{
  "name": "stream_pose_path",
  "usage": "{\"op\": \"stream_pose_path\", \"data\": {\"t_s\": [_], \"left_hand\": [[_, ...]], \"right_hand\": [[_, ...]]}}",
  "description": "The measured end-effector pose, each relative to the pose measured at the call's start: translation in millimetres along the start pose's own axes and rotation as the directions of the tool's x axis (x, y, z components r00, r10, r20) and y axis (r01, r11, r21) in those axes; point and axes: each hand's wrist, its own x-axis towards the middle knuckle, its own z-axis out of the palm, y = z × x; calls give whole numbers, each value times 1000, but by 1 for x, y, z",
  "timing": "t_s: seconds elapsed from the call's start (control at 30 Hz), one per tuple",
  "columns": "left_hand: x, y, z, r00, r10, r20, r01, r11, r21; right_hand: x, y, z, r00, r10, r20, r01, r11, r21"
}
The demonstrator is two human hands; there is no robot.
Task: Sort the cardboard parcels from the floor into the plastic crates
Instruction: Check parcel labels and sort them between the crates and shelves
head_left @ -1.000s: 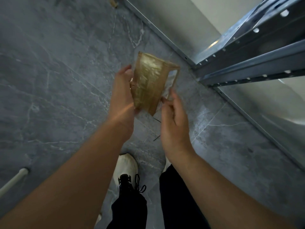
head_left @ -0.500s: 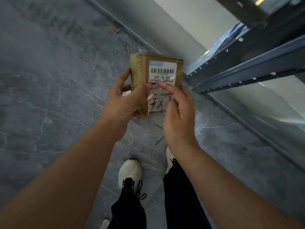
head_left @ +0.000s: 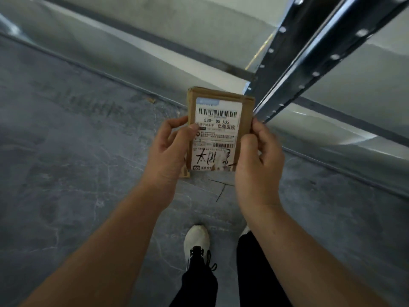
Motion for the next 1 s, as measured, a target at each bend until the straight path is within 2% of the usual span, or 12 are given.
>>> {"op": "stream_pose_path", "data": {"t_s": [0.27, 0.43, 0.6, 0.83, 1.0], "left_hand": [[-127, 128, 30, 987, 126, 102, -133, 989, 60], [-232, 217, 60, 960, 235, 156, -248, 966, 73], [-348, 290, 96, 921, 295, 254, -299, 954, -24], [-479, 384, 162, 790, 405, 460, -406, 908, -102], [-521, 433, 202, 643, 433, 632, -482, 870, -106]], "right_hand": [[-76, -164, -69, 989, -143, -31, 144, 989, 33], [-141, -279, -137, 964, -264, -28, 265, 953, 148], [-217, -371, -215, 937, -347, -36, 348, 926, 149], [-302, -482, -317, 885, -437, -164, 450, 891, 54], [-347, -547, -366, 814, -511, -277, 528, 849, -18]]}}
